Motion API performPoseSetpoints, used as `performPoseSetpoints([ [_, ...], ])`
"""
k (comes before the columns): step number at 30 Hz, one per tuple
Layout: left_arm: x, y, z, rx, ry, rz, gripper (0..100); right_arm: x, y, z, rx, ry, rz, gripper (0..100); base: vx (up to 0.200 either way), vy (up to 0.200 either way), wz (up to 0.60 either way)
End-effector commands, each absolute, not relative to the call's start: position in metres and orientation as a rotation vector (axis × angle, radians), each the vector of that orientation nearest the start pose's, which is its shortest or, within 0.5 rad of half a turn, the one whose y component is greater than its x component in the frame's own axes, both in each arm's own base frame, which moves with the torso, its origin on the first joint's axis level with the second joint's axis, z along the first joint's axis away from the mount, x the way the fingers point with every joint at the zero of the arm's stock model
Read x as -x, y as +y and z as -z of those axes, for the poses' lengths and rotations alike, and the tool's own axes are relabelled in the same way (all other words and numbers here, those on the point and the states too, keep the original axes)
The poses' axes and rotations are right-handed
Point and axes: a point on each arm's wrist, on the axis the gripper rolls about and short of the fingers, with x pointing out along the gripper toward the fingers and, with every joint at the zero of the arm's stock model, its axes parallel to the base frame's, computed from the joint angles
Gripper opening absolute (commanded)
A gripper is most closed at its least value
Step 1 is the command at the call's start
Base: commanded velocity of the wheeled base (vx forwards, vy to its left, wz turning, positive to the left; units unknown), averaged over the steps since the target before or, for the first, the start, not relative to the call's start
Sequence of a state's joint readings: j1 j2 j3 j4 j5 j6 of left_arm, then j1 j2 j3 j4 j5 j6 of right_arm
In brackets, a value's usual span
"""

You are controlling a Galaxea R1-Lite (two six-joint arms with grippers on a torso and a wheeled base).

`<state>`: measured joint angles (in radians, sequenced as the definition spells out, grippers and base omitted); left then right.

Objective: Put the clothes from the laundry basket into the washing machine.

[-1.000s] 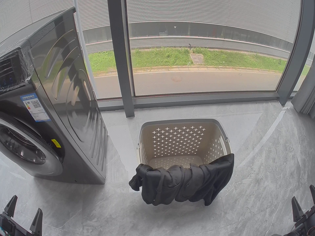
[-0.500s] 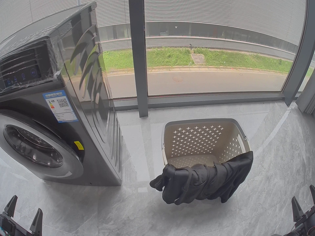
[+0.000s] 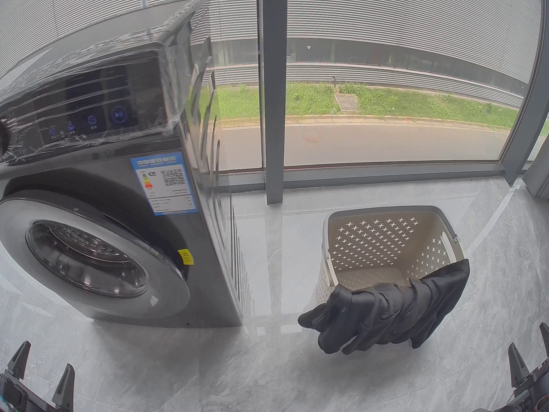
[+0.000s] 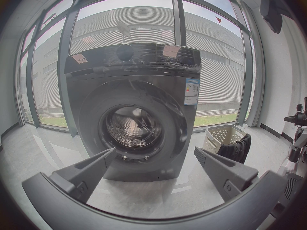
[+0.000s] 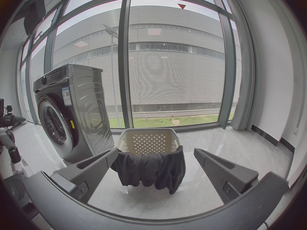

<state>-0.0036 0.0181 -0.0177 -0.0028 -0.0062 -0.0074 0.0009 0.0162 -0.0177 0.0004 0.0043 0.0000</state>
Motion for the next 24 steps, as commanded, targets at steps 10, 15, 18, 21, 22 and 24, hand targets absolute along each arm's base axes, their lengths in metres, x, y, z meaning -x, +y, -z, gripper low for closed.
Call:
performPoseSetpoints([
  [10,0.0228,0.0,-0.0758,0.006,-0.003,0.008,100,0.0226,0.0001,-0.0755,0.0,0.003,-0.006,100,0.0,0.1,0.0],
  [15,0.0228,0.0,-0.0758,0.006,-0.003,0.008,100,0.0226,0.0001,-0.0755,0.0,0.003,-0.006,100,0.0,0.0,0.0],
  [18,0.0228,0.0,-0.0758,0.006,-0.003,0.006,100,0.0226,0.0001,-0.0755,0.0,0.003,-0.006,100,-0.067,0.0,0.0],
  [21,0.0228,0.0,-0.0758,0.006,-0.003,0.008,100,0.0226,0.0001,-0.0755,0.0,0.003,-0.006,100,-0.2,0.0,0.0],
  [22,0.0228,0.0,-0.0758,0.006,-0.003,0.008,100,0.0226,0.0001,-0.0755,0.0,0.003,-0.006,100,-0.2,0.0,0.0],
  [24,0.0228,0.0,-0.0758,0.006,-0.003,0.006,100,0.0226,0.0001,-0.0755,0.0,0.003,-0.006,100,-0.1,0.0,0.0],
])
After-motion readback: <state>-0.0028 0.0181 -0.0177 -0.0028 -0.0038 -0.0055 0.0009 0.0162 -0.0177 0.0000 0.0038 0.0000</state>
